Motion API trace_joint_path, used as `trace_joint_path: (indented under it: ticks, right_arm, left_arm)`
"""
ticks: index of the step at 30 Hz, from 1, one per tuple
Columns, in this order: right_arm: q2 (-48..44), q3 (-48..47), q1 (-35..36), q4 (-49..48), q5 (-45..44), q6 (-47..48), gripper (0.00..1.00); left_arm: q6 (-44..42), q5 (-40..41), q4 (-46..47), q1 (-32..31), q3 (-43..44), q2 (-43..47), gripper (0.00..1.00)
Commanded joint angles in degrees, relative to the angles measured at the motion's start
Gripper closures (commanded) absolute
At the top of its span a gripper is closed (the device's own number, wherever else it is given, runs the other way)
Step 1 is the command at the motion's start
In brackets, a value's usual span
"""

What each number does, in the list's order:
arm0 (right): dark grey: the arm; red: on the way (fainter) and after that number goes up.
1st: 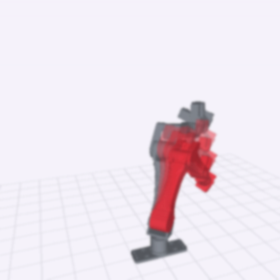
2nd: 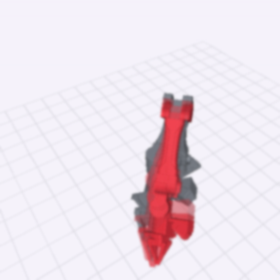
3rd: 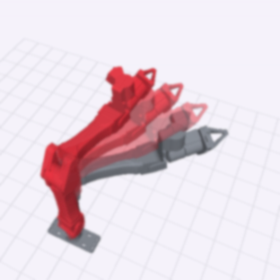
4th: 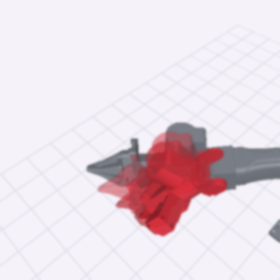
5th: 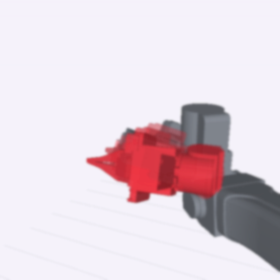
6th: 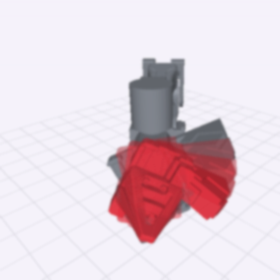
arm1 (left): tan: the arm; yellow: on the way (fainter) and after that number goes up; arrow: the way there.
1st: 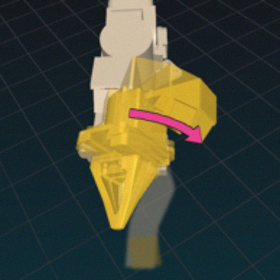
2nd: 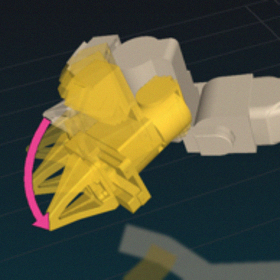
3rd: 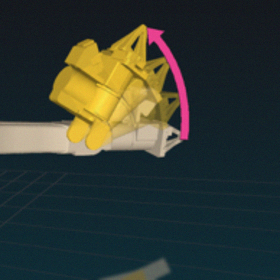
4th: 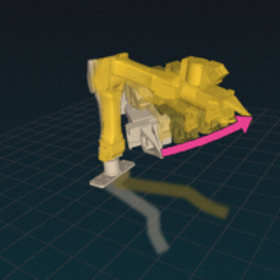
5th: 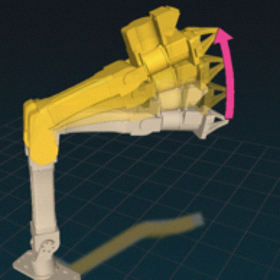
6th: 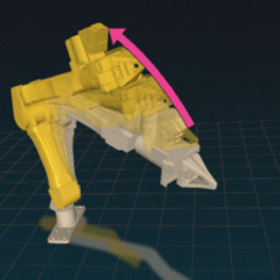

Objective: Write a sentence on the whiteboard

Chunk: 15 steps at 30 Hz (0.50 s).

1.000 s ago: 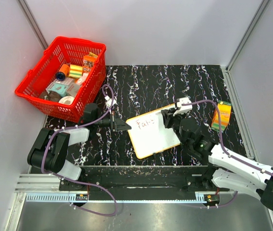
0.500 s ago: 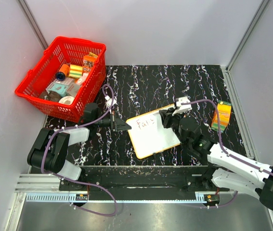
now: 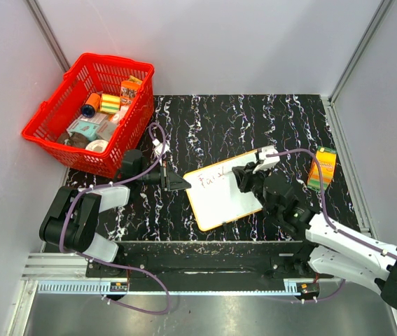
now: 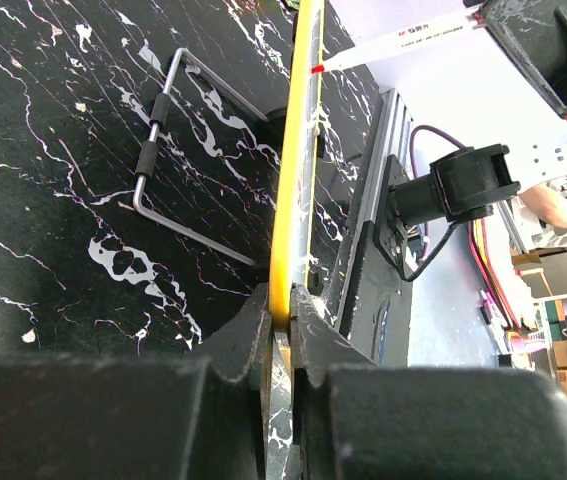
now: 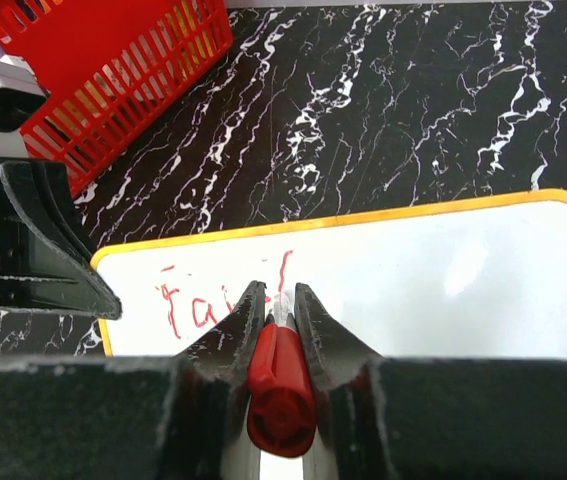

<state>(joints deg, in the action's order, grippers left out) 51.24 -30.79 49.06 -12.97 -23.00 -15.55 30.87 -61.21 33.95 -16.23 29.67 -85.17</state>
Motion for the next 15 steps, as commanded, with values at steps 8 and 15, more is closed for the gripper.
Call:
trace_joint_path:
  ticks: [8, 15]
  right_arm:
    - [-3.78, 1.69, -0.45, 3.30, 1.65, -1.50, 1.00]
    - [-2.73, 1.34, -0.45, 2.60, 1.65, -1.67, 1.00]
  left_arm:
    - [-6.97, 0.74, -0.65, -1.26, 0.65, 0.70, 1.00]
    - [-6.97, 0.74, -0.73, -1.35, 0.65, 0.62, 1.00]
